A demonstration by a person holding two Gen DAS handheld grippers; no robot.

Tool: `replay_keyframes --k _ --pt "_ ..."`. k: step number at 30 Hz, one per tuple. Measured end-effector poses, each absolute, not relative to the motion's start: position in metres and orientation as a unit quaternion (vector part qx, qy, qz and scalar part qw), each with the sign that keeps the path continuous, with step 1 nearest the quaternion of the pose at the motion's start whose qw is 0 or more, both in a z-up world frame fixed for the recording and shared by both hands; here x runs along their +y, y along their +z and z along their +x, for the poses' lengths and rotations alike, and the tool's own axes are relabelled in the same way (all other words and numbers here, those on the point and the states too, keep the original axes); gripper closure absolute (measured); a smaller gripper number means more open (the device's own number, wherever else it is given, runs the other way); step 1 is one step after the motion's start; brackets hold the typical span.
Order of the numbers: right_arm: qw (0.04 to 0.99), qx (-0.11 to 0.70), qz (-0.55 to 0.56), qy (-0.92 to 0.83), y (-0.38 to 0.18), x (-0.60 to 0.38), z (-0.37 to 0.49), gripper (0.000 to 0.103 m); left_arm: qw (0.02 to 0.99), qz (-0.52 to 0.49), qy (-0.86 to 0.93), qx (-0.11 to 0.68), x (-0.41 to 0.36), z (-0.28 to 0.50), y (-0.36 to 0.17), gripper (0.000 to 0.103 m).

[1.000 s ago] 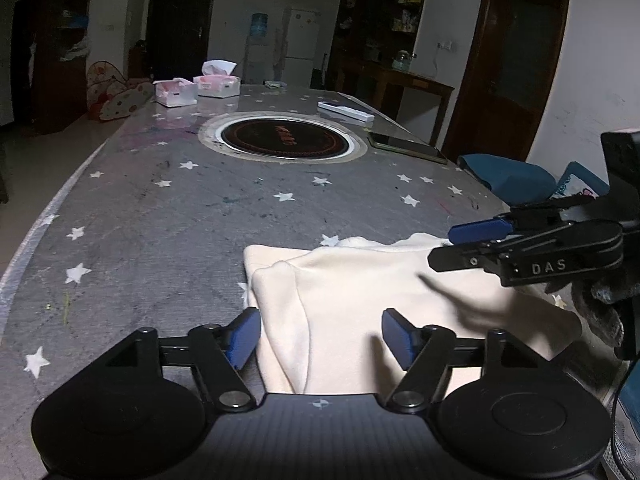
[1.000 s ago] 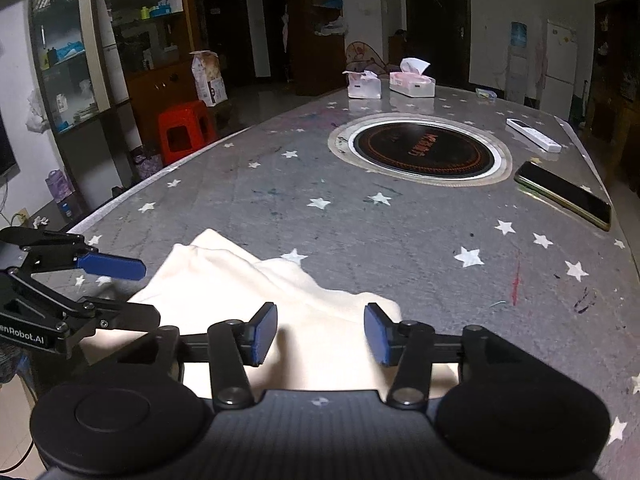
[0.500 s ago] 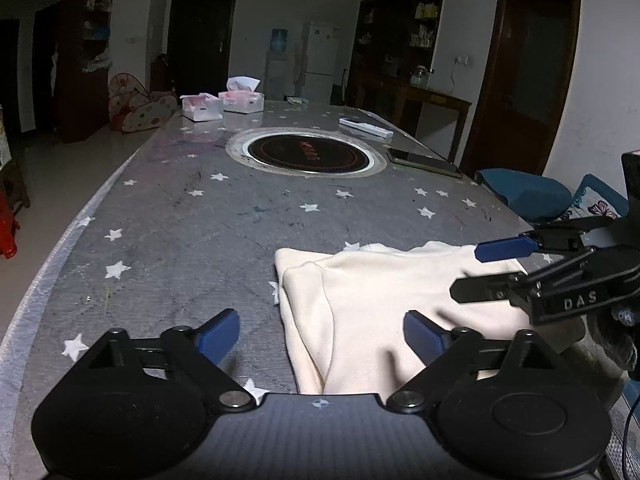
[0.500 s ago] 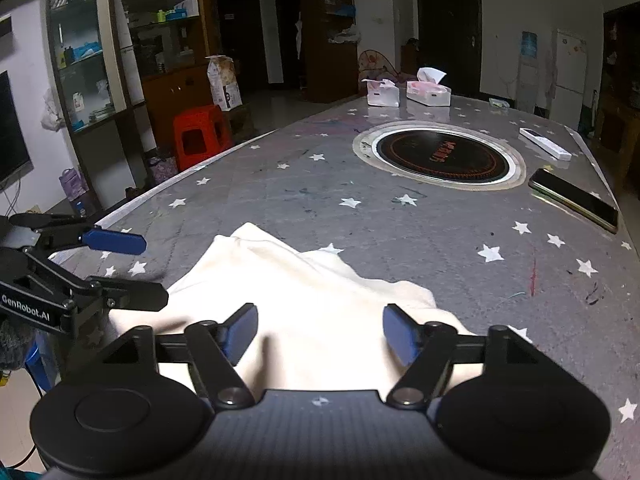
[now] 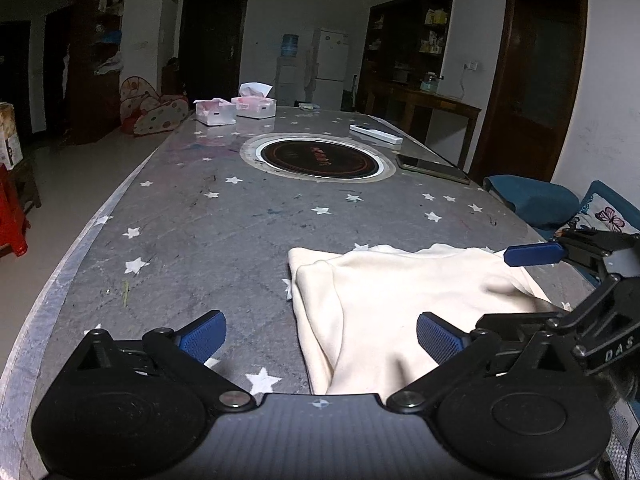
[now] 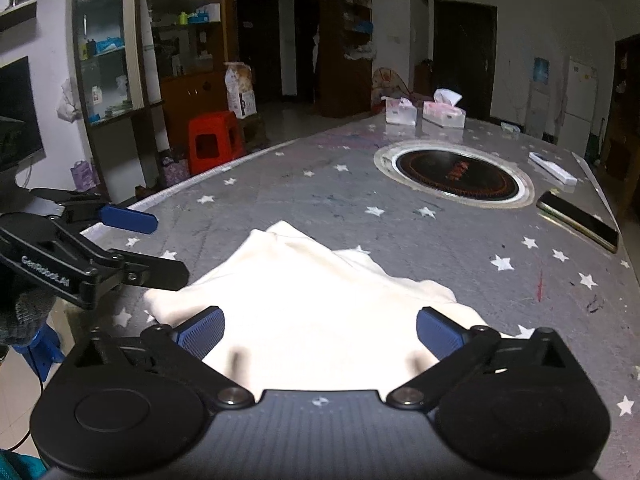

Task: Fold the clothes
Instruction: 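Open both grippers wide and slide them under the folded sweatshirt edge, then close both grippers on the cream sweatshirt edge and lift it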

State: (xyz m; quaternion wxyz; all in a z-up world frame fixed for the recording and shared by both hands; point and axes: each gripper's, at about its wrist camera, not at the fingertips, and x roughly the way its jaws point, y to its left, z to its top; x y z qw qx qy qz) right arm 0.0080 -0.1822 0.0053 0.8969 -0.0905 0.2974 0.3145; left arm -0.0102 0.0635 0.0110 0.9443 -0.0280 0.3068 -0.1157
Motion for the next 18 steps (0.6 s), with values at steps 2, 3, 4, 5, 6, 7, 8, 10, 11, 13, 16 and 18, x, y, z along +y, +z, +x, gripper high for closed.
replay_keyframes --k 2,3,4,5,6,7,8,10,11,13,16,18 --pt "0.899 0.288 -0.087 0.320 0.006 -0.180 0.004 0.000 0.945 -0.029 -0.110 0.308 0.065 -0.010 0.011 0.000" --pt "0.898 0.283 -0.087 0.325 0.006 -0.178 0.001 0.000 0.945 -0.028 -0.107 0.309 0.065 -0.010 0.010 0.000" --pt "0.898 0.279 -0.090 0.329 0.006 -0.176 -0.001 0.000 0.944 -0.029 -0.105 0.311 0.066 -0.010 0.010 0.000" --pt "0.897 0.277 -0.094 0.331 0.006 -0.173 -0.002 0.000 0.944 -0.029 -0.103 0.313 0.067 -0.009 0.010 0.000" --pt "0.896 0.275 -0.098 0.334 0.006 -0.171 -0.003 0.000 0.943 -0.030 -0.100 0.315 0.067 -0.009 0.010 0.000" --pt "0.894 0.277 -0.103 0.337 0.006 -0.168 -0.004 0.000 0.943 -0.031 -0.097 0.316 0.068 -0.009 0.010 0.000" --pt "0.892 0.278 -0.109 0.340 0.006 -0.165 -0.005 0.000 0.943 -0.033 -0.094 0.317 0.069 -0.008 0.011 0.000" --pt "0.887 0.279 -0.121 0.346 0.006 -0.159 -0.008 0.000 0.943 -0.035 -0.089 0.319 0.071 -0.007 0.011 0.000" --pt "0.885 0.279 -0.129 0.349 0.005 -0.156 -0.009 0.000 0.942 -0.036 -0.086 0.321 0.073 -0.007 0.011 0.000" --pt "0.881 0.277 -0.143 0.355 0.005 -0.150 -0.014 0.003 0.942 -0.039 -0.081 0.324 0.075 -0.005 0.010 0.000" --pt "0.875 0.276 -0.162 0.364 0.006 -0.141 -0.020 0.007 0.943 -0.038 -0.068 0.324 0.078 -0.004 0.009 0.000" --pt "0.871 0.276 -0.170 0.369 0.005 -0.136 -0.024 0.008 0.944 -0.037 -0.059 0.323 0.080 -0.003 0.009 0.000"
